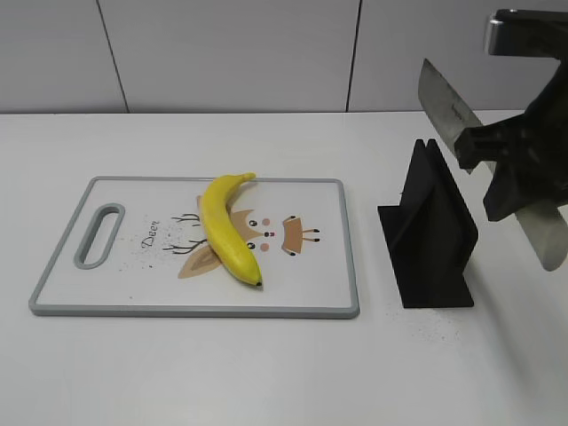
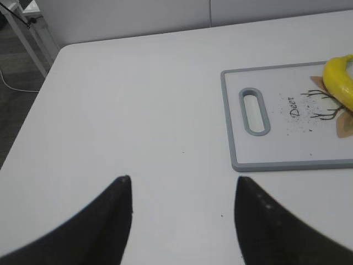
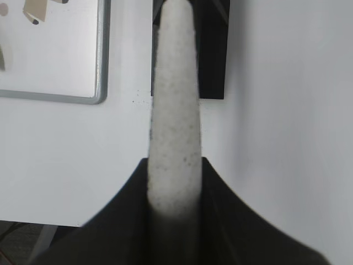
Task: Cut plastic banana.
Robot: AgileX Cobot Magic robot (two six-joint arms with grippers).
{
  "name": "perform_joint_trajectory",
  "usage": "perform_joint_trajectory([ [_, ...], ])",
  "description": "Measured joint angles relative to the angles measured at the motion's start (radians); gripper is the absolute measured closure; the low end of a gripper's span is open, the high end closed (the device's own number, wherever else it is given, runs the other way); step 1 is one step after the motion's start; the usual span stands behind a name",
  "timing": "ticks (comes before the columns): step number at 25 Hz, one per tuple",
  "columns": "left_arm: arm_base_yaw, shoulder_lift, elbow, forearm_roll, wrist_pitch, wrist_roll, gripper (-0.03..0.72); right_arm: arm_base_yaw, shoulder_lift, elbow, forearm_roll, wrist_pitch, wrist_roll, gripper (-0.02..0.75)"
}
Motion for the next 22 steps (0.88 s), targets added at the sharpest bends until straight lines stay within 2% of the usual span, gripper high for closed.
perform_joint_trajectory([
  [22, -0.01, -0.026, 0.007, 0.02, 0.017, -0.037, 0.144, 0.0, 0.039, 0.049, -0.027, -0.083, 0.054, 0.558],
])
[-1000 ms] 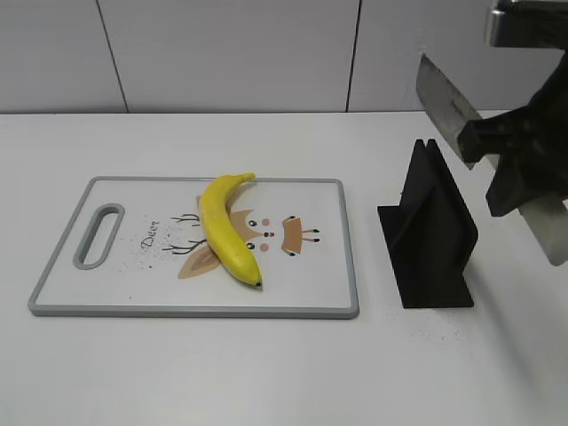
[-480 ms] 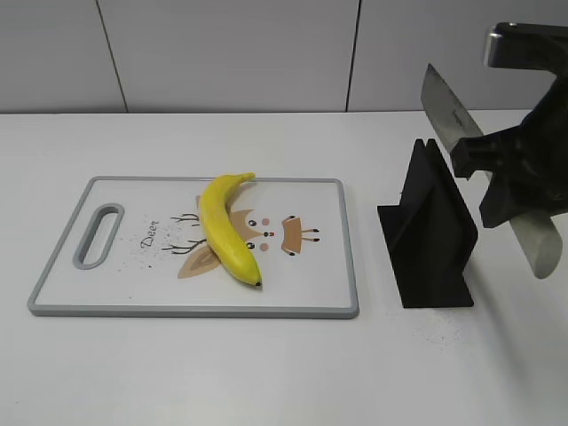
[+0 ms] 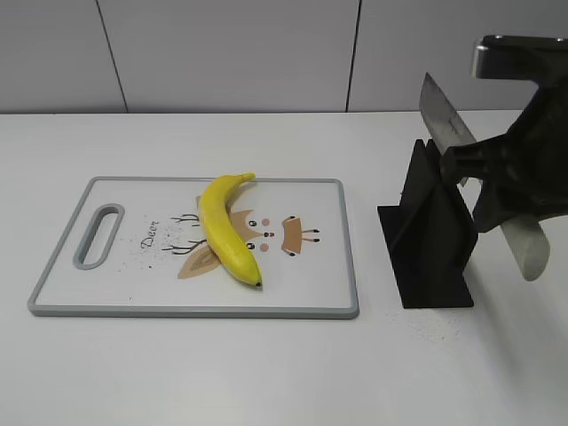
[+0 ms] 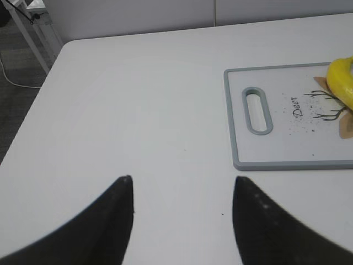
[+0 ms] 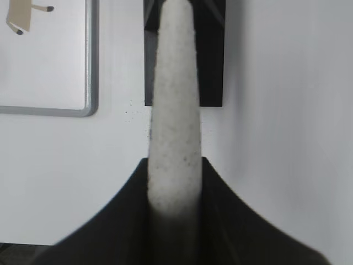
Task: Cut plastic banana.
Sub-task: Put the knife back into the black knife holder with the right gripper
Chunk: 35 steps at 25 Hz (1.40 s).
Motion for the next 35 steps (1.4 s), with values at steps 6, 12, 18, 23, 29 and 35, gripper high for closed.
perform_joint_trajectory([
  [6, 0.0, 0.0, 0.0, 0.0, 0.0, 0.0, 0.15, 0.0, 0.076, 0.001, -0.003, -0.003, 0.0, 0.558],
  [12, 0.0, 0.0, 0.0, 0.0, 0.0, 0.0, 0.174, 0.0, 0.138, 0.001, -0.005, -0.016, 0.0, 0.558],
  [18, 0.0, 0.0, 0.0, 0.0, 0.0, 0.0, 0.19, 0.0, 0.141, 0.001, -0.006, -0.038, -0.011, 0.538],
  [23, 0.0, 0.0, 0.0, 0.0, 0.0, 0.0, 0.192, 0.0, 0.141, 0.001, -0.008, -0.054, -0.029, 0.186],
  [29, 0.0, 0.0, 0.0, 0.0, 0.0, 0.0, 0.196, 0.0, 0.103, 0.001, -0.004, -0.052, -0.062, 0.101],
  [35, 0.0, 0.0, 0.0, 0.0, 0.0, 0.0, 0.198, 0.0, -0.076, 0.001, 0.05, -0.001, -0.216, 0.109],
])
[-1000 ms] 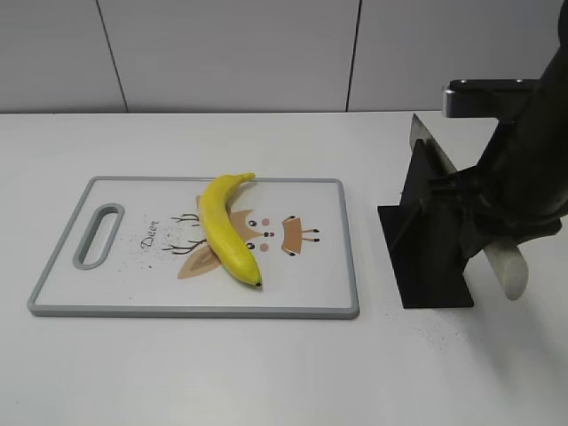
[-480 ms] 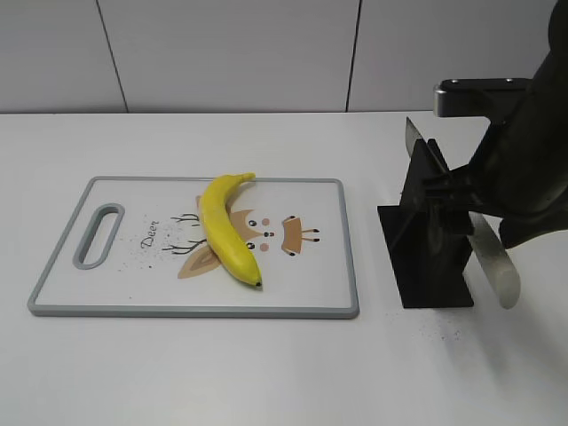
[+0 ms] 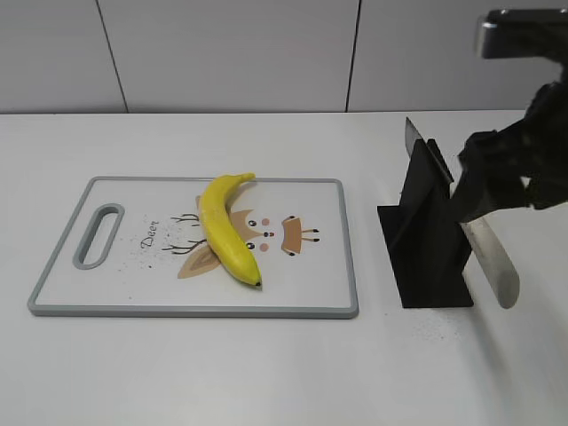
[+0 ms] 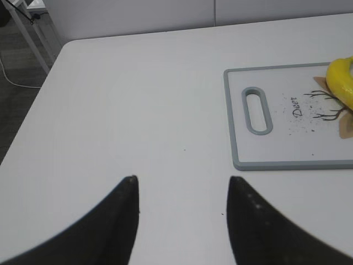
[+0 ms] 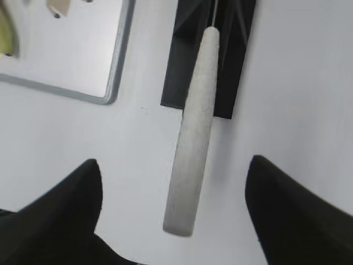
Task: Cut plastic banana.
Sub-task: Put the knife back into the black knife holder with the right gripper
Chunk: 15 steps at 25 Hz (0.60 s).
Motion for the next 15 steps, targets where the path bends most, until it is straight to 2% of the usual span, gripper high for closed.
perform_joint_trajectory([
  [5, 0.0, 0.0, 0.0, 0.0, 0.0, 0.0, 0.191, 0.0, -0.18, 0.0, 0.022, 0.014, -0.096, 0.126],
  [9, 0.0, 0.0, 0.0, 0.0, 0.0, 0.0, 0.111, 0.0, -0.329, 0.042, 0.022, 0.003, -0.156, 0.127],
  [12, 0.0, 0.0, 0.0, 0.0, 0.0, 0.0, 0.065, 0.0, -0.437, 0.129, 0.016, -0.02, -0.198, 0.134],
  [15, 0.0, 0.0, 0.0, 0.0, 0.0, 0.0, 0.059, 0.0, -0.544, 0.253, 0.008, -0.057, -0.233, 0.139],
])
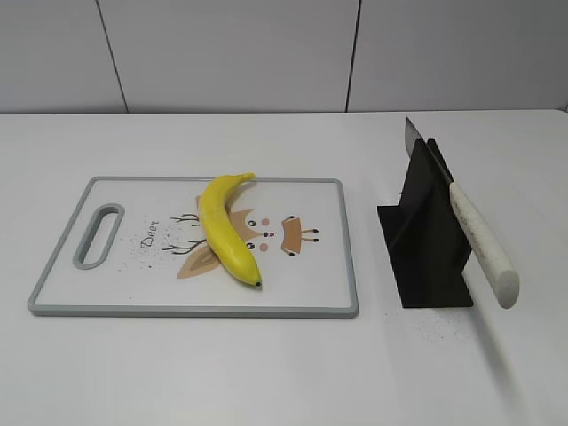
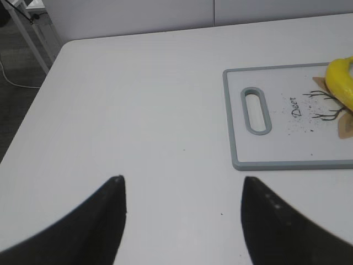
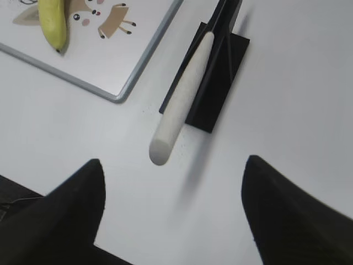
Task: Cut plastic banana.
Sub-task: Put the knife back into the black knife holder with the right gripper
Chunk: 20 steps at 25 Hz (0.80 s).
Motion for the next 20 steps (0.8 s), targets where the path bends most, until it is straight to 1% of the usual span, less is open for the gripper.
perform_joint_trajectory([
  [4, 0.0, 0.0, 0.0, 0.0, 0.0, 0.0, 0.069, 0.0, -0.14, 0.148, -0.034, -0.019, -0.015, 0.143],
  [10, 0.0, 0.0, 0.0, 0.0, 0.0, 0.0, 0.09, 0.0, -0.345, 0.298, -0.044, -0.022, -0.019, 0.143],
  [16, 0.0, 0.0, 0.0, 0.0, 0.0, 0.0, 0.097, 0.0, -0.504, 0.31, -0.045, -0.021, -0.021, 0.143],
  [20, 0.0, 0.0, 0.0, 0.0, 0.0, 0.0, 0.099, 0.0, -0.595, 0.321, -0.045, 0.013, -0.022, 0.145],
])
